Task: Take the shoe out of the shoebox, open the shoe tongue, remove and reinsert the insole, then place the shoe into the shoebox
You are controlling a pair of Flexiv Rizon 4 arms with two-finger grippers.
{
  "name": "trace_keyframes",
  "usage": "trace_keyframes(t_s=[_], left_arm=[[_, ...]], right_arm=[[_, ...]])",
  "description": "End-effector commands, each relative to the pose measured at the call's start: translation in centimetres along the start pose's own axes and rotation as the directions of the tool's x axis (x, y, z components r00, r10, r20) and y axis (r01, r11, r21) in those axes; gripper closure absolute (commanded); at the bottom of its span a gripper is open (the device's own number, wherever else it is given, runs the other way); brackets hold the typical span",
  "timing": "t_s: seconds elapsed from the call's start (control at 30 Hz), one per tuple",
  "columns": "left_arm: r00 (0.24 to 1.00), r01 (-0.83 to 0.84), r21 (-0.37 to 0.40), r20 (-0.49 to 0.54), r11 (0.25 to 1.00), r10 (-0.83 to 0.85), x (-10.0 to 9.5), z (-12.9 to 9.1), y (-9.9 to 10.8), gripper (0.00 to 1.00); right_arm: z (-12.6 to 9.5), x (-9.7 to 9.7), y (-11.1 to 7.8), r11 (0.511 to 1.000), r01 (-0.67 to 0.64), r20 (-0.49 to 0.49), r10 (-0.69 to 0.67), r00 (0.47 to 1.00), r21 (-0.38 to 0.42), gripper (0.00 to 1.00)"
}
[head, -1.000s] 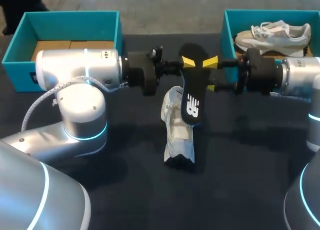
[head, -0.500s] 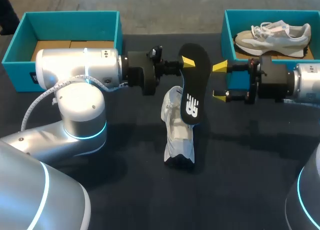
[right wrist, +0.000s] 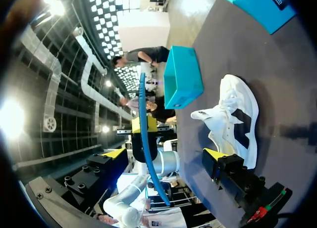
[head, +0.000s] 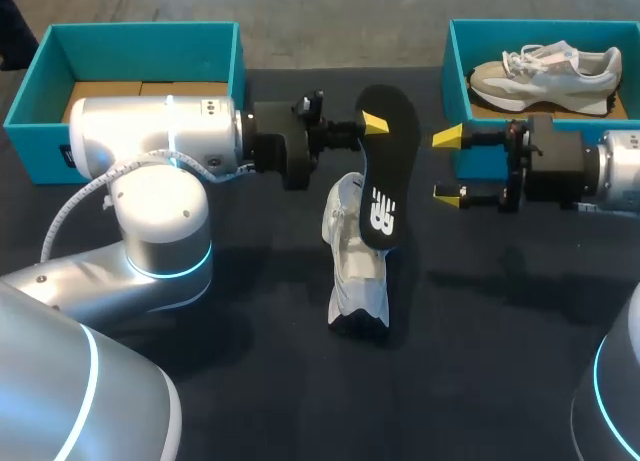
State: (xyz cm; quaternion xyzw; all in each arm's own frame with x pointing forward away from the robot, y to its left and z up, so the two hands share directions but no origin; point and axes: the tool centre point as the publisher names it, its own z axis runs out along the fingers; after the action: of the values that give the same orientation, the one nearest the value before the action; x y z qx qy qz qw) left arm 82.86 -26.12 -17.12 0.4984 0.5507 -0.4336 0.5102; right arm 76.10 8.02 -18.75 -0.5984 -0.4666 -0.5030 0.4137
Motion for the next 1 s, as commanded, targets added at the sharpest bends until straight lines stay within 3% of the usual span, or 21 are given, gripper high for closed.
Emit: trace_keyframes(t_s=[0.03,0.3,0.73,1.0], left_arm=[[1.0,-0.001,0.0,-0.001,1.0,0.001,0.0,0.0,0.0,1.0],[1.0,-0.001,0.0,-0.001,1.0,0.001,0.0,0.0,0.0,1.0],[1.0,-0.001,0.0,-0.001,1.0,0.001,0.0,0.0,0.0,1.0],[1.0,-0.001,0.0,-0.001,1.0,0.001,0.0,0.0,0.0,1.0]], right_arm=[[0.0,0.1,-0.1,1.0,-0.001,0.003,0.001,1.0,-0.002,0.0],[-0.4,-0.4,-0.3,1.0,0.008,0.025,-0.007,1.0,-0.018,0.0],[-6.4,-2.5,-3.0,0.983,0.033,0.217,0.007,0.976,-0.179,0.0],[-8.3,-2.8,-4.7,0.978,0.073,0.31,-0.008,0.951,-0.197,0.0]])
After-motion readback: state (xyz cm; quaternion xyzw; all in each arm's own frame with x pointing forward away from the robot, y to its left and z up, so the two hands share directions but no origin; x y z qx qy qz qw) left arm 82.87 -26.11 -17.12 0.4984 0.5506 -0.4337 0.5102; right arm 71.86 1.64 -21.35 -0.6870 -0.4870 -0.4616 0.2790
